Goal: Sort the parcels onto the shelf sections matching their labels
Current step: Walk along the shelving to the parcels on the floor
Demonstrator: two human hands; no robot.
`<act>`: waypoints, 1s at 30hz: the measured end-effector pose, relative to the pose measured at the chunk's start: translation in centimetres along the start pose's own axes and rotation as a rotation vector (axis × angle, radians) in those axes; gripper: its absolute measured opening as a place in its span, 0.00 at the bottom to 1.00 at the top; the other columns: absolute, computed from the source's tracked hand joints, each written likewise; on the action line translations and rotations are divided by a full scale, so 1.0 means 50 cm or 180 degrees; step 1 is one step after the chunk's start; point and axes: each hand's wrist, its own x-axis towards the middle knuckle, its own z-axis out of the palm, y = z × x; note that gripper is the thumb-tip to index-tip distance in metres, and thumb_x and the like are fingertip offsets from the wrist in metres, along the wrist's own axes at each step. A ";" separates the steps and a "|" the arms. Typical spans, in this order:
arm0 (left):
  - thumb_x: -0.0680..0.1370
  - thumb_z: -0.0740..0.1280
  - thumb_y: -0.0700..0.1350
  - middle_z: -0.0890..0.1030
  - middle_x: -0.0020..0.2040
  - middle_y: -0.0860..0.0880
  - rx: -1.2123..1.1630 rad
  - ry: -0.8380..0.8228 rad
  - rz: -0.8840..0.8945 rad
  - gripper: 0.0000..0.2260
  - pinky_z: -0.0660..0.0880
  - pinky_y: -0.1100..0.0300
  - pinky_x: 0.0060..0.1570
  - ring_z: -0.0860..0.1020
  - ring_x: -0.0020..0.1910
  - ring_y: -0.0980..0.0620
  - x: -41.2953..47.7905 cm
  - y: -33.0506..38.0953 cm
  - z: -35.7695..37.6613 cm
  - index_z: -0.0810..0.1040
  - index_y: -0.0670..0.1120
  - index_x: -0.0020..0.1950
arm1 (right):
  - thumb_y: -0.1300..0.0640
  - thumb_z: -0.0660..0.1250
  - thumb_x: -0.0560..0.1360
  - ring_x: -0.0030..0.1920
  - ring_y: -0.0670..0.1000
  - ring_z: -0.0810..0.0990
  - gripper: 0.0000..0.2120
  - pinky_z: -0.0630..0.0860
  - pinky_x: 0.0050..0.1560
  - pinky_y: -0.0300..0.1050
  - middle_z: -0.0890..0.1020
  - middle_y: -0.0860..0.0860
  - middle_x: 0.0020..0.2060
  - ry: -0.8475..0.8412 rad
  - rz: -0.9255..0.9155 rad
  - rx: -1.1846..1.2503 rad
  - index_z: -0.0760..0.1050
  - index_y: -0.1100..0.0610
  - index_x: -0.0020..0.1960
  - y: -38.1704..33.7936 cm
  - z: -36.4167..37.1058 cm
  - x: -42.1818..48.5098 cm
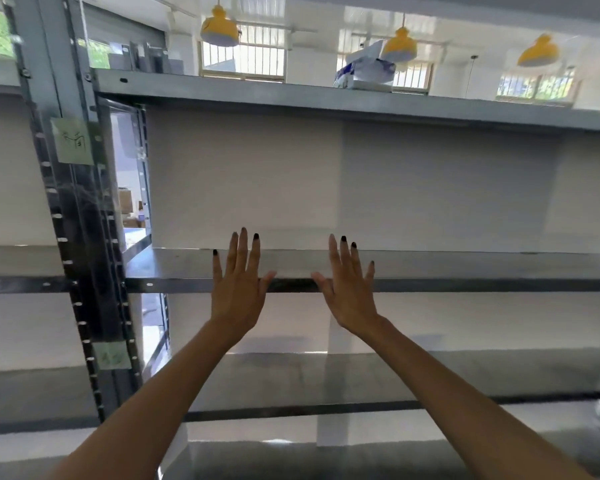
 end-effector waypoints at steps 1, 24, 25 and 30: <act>0.77 0.39 0.63 0.38 0.78 0.46 -0.0015 -0.0007 0.0035 0.32 0.43 0.43 0.75 0.38 0.77 0.47 0.002 0.019 0.002 0.40 0.48 0.78 | 0.32 0.40 0.75 0.77 0.55 0.42 0.37 0.40 0.72 0.64 0.43 0.52 0.78 0.0033 0.0016 -0.0072 0.36 0.49 0.77 0.014 -0.007 -0.004; 0.78 0.39 0.61 0.33 0.77 0.46 -0.0440 -0.0138 0.1078 0.32 0.44 0.46 0.76 0.35 0.76 0.47 0.030 0.646 0.046 0.35 0.45 0.77 | 0.33 0.33 0.75 0.77 0.55 0.52 0.39 0.46 0.73 0.60 0.52 0.54 0.77 0.0441 0.0793 -0.1241 0.48 0.56 0.78 0.513 -0.259 -0.163; 0.77 0.37 0.61 0.33 0.77 0.46 -0.0493 -0.0162 0.1126 0.33 0.44 0.46 0.76 0.35 0.76 0.47 0.026 0.674 0.047 0.35 0.45 0.76 | 0.33 0.33 0.75 0.77 0.55 0.52 0.40 0.46 0.72 0.59 0.52 0.54 0.77 0.0447 0.0874 -0.1235 0.48 0.56 0.78 0.533 -0.267 -0.173; 0.78 0.40 0.63 0.36 0.78 0.48 -0.0740 -0.0207 0.1392 0.33 0.39 0.49 0.73 0.35 0.75 0.49 0.016 0.782 0.061 0.38 0.46 0.77 | 0.31 0.28 0.72 0.77 0.54 0.47 0.43 0.45 0.75 0.58 0.48 0.53 0.77 0.0506 0.1125 -0.1273 0.43 0.56 0.77 0.608 -0.291 -0.225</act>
